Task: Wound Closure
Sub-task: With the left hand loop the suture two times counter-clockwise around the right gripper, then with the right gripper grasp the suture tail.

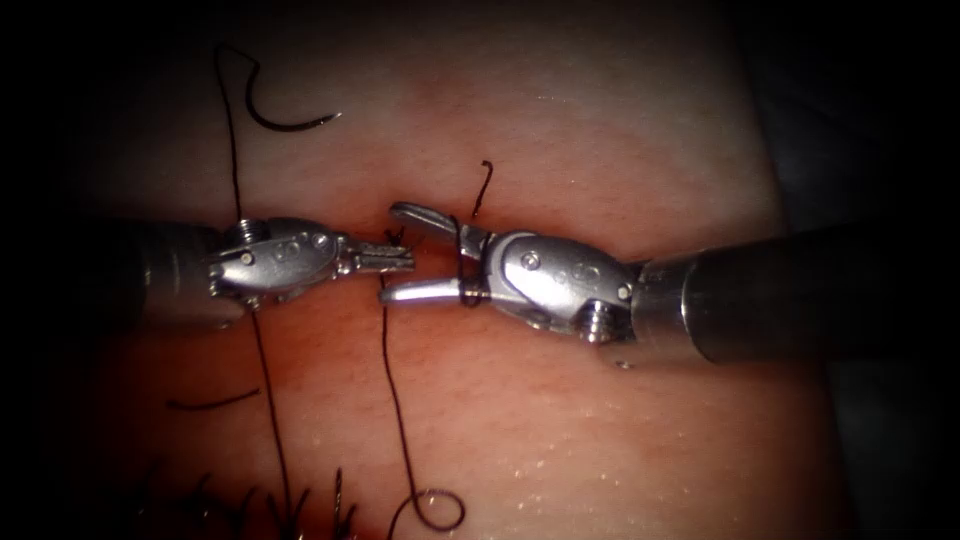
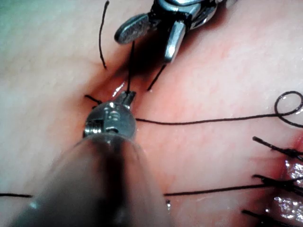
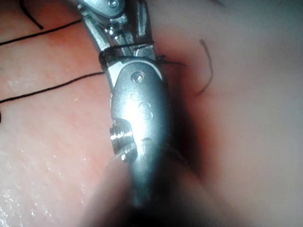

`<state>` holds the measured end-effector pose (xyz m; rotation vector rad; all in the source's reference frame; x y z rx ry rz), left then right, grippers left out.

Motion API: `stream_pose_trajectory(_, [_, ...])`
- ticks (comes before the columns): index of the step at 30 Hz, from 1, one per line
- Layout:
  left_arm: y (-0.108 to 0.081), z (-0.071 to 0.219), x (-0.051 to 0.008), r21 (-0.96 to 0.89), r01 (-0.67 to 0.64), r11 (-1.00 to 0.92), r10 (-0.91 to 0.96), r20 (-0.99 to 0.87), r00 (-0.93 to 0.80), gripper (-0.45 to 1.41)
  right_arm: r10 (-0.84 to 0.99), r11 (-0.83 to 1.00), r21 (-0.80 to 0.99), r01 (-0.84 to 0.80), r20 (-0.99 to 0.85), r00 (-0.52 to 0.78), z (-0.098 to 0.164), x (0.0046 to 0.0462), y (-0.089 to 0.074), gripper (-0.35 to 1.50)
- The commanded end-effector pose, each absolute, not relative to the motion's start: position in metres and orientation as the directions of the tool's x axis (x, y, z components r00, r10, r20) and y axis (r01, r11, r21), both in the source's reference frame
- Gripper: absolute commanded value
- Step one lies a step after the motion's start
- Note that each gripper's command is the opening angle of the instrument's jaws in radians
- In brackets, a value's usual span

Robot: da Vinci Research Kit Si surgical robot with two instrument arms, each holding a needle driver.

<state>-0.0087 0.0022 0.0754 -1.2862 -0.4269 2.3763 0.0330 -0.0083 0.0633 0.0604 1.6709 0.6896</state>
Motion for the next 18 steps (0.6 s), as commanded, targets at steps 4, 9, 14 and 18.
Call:
stream_pose_trajectory(4, [0.0, 0.0755, -0.0094, -0.449, -0.192, -0.873, 0.479, -0.715, -0.508, -0.45, 0.404, 0.795, 0.454, -0.402, -0.891, -0.208, 0.0635, 0.0335, -0.0086, 0.79])
stream_pose_trajectory(9, [-0.0032, 0.0732, -0.0097, -0.438, -0.178, -0.881, 0.461, -0.715, -0.526, -0.45, 0.403, 0.745, 0.423, -0.515, -0.902, -0.157, 0.0639, 0.0328, -0.0089, 0.83])
stream_pose_trajectory(14, [-0.0046, 0.0707, -0.0105, -0.436, -0.177, -0.882, 0.459, -0.714, -0.529, -0.45, 0.503, 0.659, 0.473, -0.585, -0.855, -0.125, 0.0646, 0.0317, -0.0093, 0.51])
stream_pose_trajectory(18, [-0.0049, 0.0696, -0.0113, -0.436, -0.182, -0.881, 0.462, -0.712, -0.528, -0.45, 0.568, 0.564, 0.53, -0.634, -0.806, -0.168, 0.0649, 0.0306, -0.0097, 0.41])
